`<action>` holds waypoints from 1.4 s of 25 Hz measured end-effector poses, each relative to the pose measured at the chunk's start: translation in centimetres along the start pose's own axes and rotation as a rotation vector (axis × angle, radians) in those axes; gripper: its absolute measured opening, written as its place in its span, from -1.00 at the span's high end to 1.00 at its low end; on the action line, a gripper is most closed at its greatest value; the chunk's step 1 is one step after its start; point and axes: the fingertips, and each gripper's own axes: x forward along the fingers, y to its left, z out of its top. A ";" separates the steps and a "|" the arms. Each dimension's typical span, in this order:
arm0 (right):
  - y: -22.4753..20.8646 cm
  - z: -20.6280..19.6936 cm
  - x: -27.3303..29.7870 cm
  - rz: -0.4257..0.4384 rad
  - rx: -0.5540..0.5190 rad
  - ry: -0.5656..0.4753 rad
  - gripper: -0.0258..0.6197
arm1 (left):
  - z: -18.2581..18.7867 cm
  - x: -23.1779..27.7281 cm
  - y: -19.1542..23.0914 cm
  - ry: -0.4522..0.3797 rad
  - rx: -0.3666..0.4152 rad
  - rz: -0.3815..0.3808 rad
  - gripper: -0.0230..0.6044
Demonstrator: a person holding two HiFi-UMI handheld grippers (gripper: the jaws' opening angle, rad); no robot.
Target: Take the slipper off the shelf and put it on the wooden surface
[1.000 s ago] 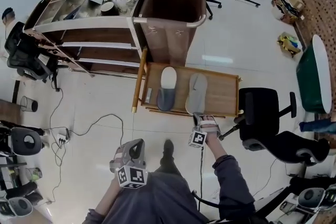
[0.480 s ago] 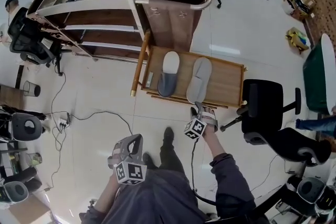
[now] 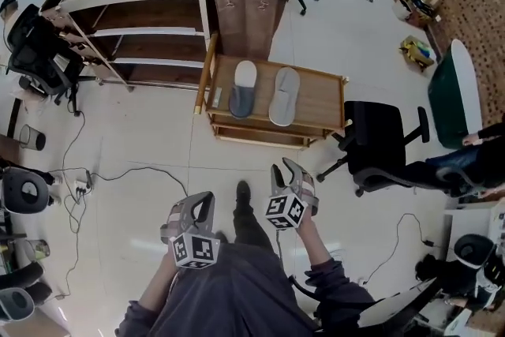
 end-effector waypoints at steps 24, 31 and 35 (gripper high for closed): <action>7.3 4.0 -24.9 -0.207 0.054 -0.112 0.91 | -1.2 -12.6 -8.1 -0.167 0.028 -0.048 0.87; 7.8 4.1 -25.2 -0.202 0.049 -0.136 0.91 | -1.1 -12.7 -8.6 -0.165 0.045 -0.051 0.87; 7.4 4.6 -24.9 -0.206 0.056 -0.144 0.91 | -1.0 -12.5 -8.0 -0.164 0.053 -0.043 0.87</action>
